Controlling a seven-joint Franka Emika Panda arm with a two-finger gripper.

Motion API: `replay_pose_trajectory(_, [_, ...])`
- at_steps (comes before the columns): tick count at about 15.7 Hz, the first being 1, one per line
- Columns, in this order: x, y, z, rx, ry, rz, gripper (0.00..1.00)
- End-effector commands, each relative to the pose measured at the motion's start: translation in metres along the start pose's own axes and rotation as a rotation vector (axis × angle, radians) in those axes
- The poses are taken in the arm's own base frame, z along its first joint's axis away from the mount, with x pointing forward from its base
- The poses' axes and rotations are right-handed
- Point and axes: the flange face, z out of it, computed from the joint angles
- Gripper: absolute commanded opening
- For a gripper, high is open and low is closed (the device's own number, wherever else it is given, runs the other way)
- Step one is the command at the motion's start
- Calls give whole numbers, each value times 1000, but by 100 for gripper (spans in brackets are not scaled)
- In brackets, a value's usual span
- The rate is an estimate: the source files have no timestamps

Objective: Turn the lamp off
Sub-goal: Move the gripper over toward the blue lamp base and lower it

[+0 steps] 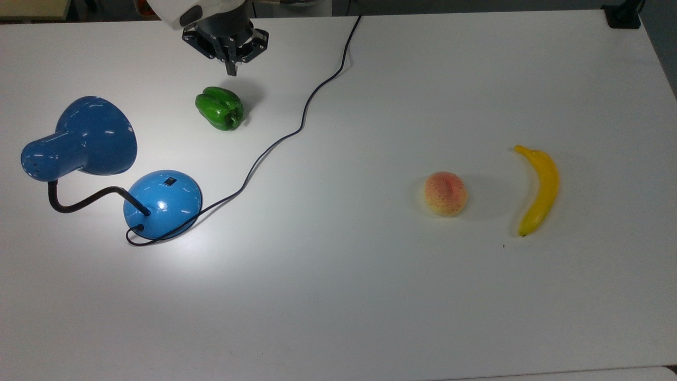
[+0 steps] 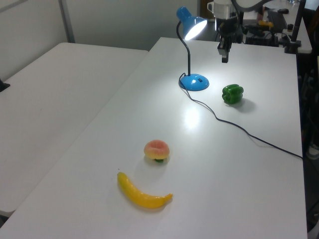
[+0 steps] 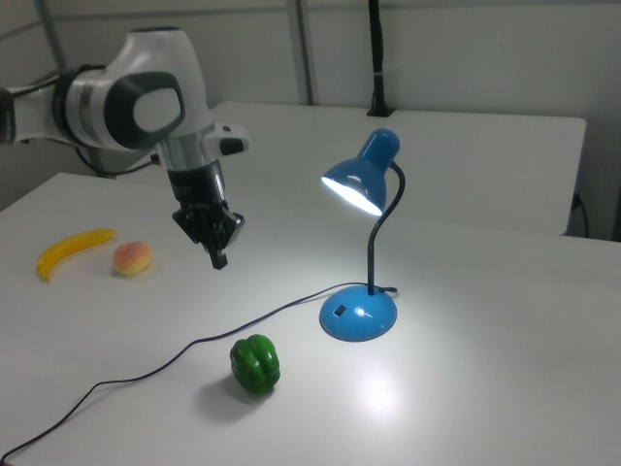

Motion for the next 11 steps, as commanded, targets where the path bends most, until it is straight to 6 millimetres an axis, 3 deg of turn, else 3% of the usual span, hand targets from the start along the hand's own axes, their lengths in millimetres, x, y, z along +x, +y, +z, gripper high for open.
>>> replay_pose_trajectory(1, [10,5,39,9,12,91,0])
replay_pose_trajectory(4, [11,14,70,13,52,170,0])
replay_pose_trajectory(11, [24,44,111,21,148,317,0])
